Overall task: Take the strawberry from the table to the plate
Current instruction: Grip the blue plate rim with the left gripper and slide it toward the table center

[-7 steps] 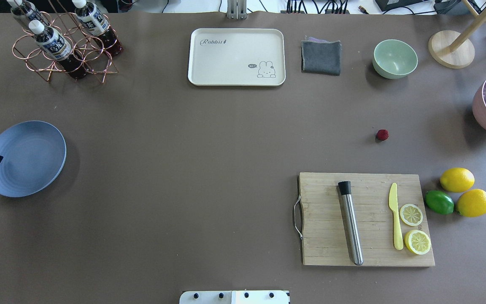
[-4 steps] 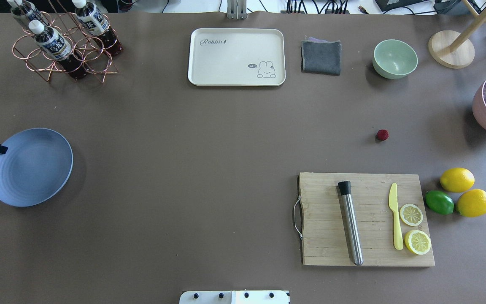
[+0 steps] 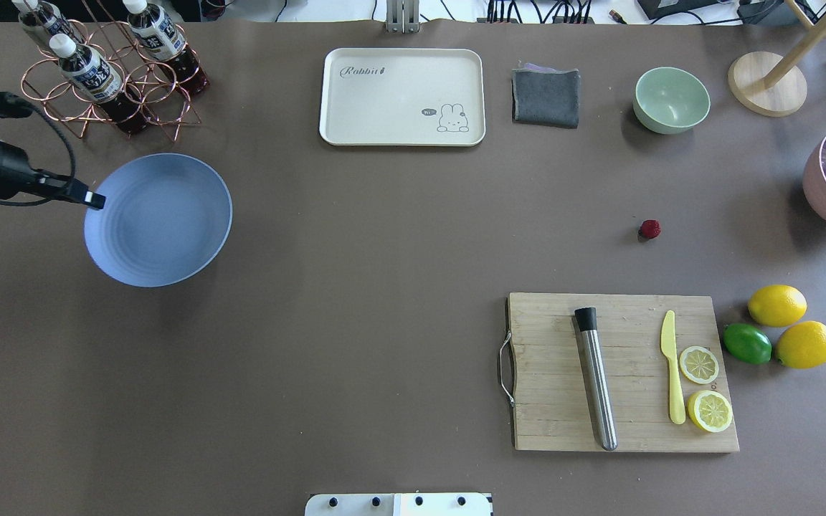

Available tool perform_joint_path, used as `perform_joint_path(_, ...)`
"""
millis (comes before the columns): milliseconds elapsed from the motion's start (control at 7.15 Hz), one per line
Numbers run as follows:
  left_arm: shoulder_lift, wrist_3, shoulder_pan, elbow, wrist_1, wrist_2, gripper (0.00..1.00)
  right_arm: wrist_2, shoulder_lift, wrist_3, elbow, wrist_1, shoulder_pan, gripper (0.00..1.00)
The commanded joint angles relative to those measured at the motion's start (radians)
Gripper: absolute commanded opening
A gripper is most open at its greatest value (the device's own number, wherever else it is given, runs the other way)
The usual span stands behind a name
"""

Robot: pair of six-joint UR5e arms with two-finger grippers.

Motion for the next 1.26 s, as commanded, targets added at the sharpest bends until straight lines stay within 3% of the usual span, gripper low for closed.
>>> perform_joint_path(0,-0.126,-0.179,0.161,-0.018,0.006,0.12,0.0,0.002,0.001,0.001,0.0,-0.001,0.0,1.0)
perform_joint_path(140,-0.183,-0.251,0.24,-0.013,0.025,0.192,0.0,0.002,-0.001,0.001,0.0,-0.001,0.0,1.0)
perform_joint_path(420,-0.288,-0.26,0.348,-0.018,0.197,0.344,0.0,0.026,0.001,0.002,0.001,0.0,0.0,1.0)
perform_joint_path(1119,-0.346,-0.26,0.395,-0.009,0.235,0.382,0.0,0.022,0.001,-0.001,0.001,0.002,0.0,1.0)
